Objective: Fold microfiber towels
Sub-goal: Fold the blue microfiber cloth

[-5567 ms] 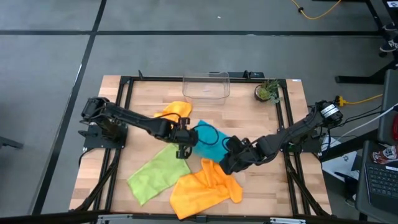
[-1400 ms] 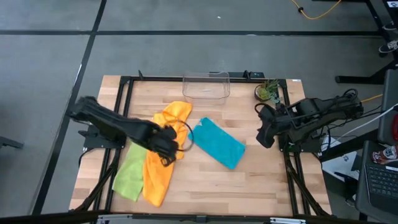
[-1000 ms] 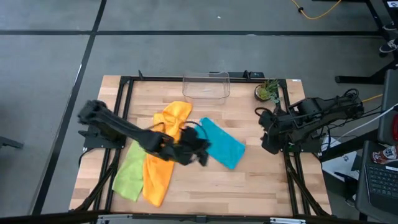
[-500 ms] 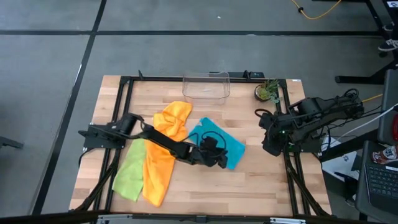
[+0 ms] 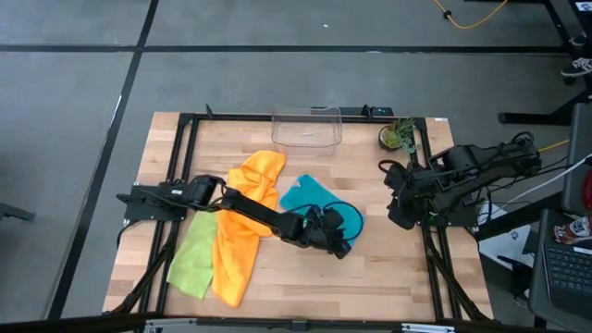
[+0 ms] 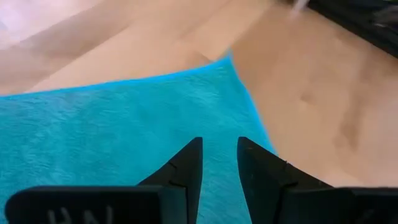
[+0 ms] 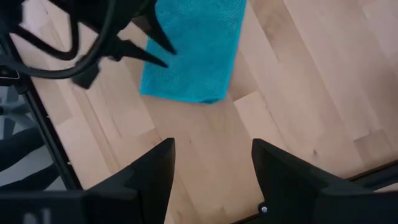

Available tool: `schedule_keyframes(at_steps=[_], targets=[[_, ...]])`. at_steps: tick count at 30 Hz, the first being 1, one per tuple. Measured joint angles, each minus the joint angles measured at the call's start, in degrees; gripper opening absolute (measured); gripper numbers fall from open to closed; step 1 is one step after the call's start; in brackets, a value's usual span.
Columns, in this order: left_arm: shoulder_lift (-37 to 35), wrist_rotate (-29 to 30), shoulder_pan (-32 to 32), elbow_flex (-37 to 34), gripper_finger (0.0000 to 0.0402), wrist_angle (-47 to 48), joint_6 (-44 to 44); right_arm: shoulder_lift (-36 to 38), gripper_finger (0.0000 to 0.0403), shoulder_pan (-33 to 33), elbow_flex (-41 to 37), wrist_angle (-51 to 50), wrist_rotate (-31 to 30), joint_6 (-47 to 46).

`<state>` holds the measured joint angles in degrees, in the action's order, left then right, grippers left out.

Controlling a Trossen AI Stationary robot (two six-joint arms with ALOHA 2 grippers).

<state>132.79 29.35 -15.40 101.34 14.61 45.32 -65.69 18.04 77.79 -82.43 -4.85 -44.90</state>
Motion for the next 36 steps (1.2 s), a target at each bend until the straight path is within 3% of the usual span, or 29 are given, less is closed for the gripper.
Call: schedule_keyframes(at_steps=[2,8,14,20,27,36], targets=[[0.02,-2.53,-0.02,0.02,0.0094,2.75,1.16,0.00,0.0216,0.00,-0.02,0.00,-0.01,-0.07],[0.17,-1.99,-0.26,-0.13,0.0094,7.22,2.33,0.00,0.0216,0.00,-0.02,0.00,-0.06,-0.14],[0.17,-7.98,-0.71,-0.13,0.0094,10.96,0.17,0.00,0.0216,0.00,-0.02,-0.02,-0.06,-1.12],[0.17,-3.33,-2.88,-0.13,0.0093,8.20,2.57,0.00,0.0216,0.00,-0.02,-0.07,-0.08,-1.34],[2.83,-2.11,-2.95,-0.22,0.0093,2.91,2.56,0.00,0.0216,0.00,-0.02,-0.04,-0.72,-2.43],[3.59,-9.57,-3.95,0.26,0.0093,6.68,3.03,-0.02,0.0216,0.64,-0.04,0.05,0.01,-3.04]])
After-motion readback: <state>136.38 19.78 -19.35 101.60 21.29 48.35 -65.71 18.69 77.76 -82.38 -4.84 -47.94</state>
